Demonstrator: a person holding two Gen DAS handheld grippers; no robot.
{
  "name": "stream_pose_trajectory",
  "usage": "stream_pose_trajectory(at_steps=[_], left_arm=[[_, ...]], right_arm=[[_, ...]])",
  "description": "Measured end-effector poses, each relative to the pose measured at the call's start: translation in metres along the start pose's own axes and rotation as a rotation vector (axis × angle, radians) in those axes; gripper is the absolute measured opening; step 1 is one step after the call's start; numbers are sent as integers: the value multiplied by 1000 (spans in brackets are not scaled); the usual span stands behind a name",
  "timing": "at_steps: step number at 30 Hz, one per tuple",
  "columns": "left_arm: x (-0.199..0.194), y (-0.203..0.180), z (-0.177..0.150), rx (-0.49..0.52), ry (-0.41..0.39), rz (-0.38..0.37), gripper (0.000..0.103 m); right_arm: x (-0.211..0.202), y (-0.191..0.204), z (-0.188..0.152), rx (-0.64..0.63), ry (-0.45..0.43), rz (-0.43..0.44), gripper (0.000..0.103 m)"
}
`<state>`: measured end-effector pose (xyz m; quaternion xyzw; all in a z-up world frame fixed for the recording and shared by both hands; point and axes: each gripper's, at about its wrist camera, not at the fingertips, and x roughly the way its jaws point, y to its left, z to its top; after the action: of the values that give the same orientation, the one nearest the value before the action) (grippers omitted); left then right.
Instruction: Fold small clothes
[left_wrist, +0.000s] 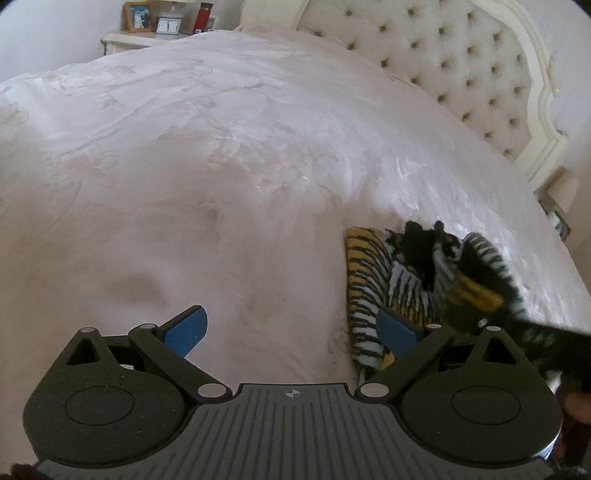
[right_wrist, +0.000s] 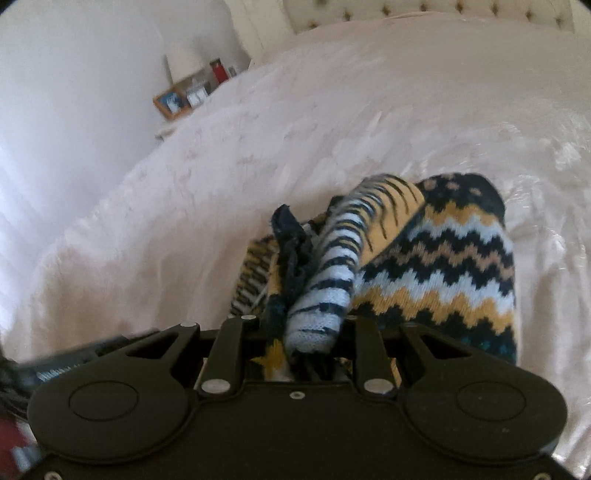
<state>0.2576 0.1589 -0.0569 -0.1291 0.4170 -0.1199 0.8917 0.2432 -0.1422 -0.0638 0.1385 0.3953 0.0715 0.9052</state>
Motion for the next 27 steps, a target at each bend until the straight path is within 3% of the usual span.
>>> stream_pose_trajectory(at_steps=[4, 8, 12, 15, 19, 23, 27], left_arm=[[-1, 2, 0, -11, -6, 2, 99], [-1, 6, 0, -25, -11, 5, 99], [-2, 11, 0, -50, -13, 9, 99], [-2, 16, 1, -62, -15, 11, 99], [-1, 19, 1, -71, -13, 13, 99], [-2, 18, 1, -70, -13, 6, 99], [-2, 14, -1, -50, -16, -4, 99]], right_arm=[[6, 23, -9, -102, -9, -80, 32], [8, 40, -20, -183, -15, -105, 35], [5, 45, -22, -194, -38, -45, 51], [-3, 46, -24, -191, -70, 70, 51], [-19, 45, -25, -174, -130, 131, 51], [-41, 40, -27, -181, -197, 99, 51], [-53, 42, -40, -269, -206, 39, 51]])
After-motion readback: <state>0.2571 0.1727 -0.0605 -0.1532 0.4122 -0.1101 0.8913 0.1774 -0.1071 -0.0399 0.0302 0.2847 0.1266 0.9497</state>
